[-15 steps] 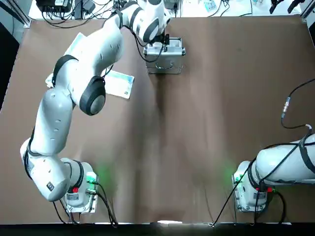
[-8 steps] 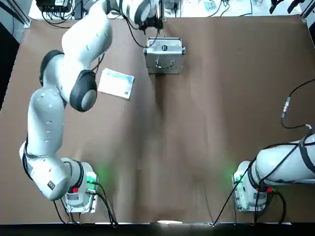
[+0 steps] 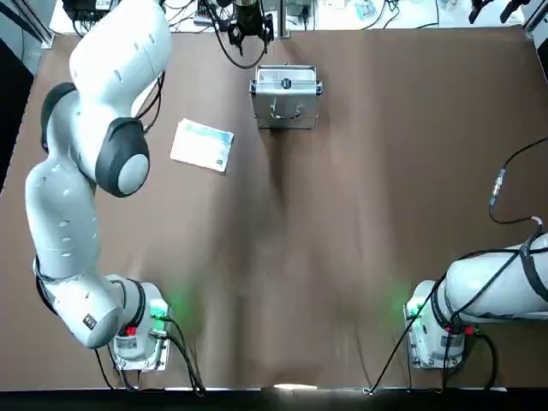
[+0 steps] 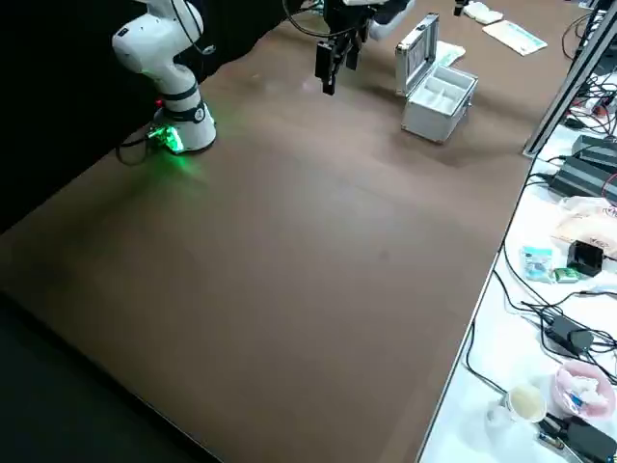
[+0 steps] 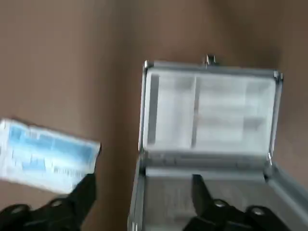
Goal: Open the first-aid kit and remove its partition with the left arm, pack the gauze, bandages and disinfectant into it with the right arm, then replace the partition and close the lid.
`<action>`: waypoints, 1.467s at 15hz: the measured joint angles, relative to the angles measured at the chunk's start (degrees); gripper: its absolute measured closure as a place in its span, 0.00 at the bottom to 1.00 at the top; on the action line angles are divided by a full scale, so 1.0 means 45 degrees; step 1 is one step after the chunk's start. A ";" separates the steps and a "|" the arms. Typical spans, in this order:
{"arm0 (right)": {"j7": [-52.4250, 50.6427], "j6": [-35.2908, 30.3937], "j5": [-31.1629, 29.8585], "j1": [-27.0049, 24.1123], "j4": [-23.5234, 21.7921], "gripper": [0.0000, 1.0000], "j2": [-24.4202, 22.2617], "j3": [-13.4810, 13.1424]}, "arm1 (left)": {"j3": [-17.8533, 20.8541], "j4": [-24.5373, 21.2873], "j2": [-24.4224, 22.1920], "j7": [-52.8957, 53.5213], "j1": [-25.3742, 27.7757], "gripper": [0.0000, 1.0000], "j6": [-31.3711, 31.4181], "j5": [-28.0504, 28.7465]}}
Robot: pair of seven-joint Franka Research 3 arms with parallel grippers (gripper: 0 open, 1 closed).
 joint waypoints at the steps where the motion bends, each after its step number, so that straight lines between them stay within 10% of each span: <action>1: 0.0000 0.0001 0.0000 -0.0005 0.0001 0.01 0.0000 -0.0004 | -0.0010 0.0003 -0.0206 0.0000 -0.0009 0.22 -0.0775 -0.0429; 9: 0.0000 0.0008 0.0001 -0.0031 0.0002 0.01 0.0000 -0.0028 | -0.0699 -0.0328 -0.0777 -0.0168 -0.0368 0.99 -0.3734 -0.1611; 22: 0.0000 0.0059 0.0020 -0.0021 -0.0001 0.01 0.0000 -0.0021 | -0.0629 -0.0448 0.0763 -0.1170 -0.0750 0.99 0.0398 -0.0488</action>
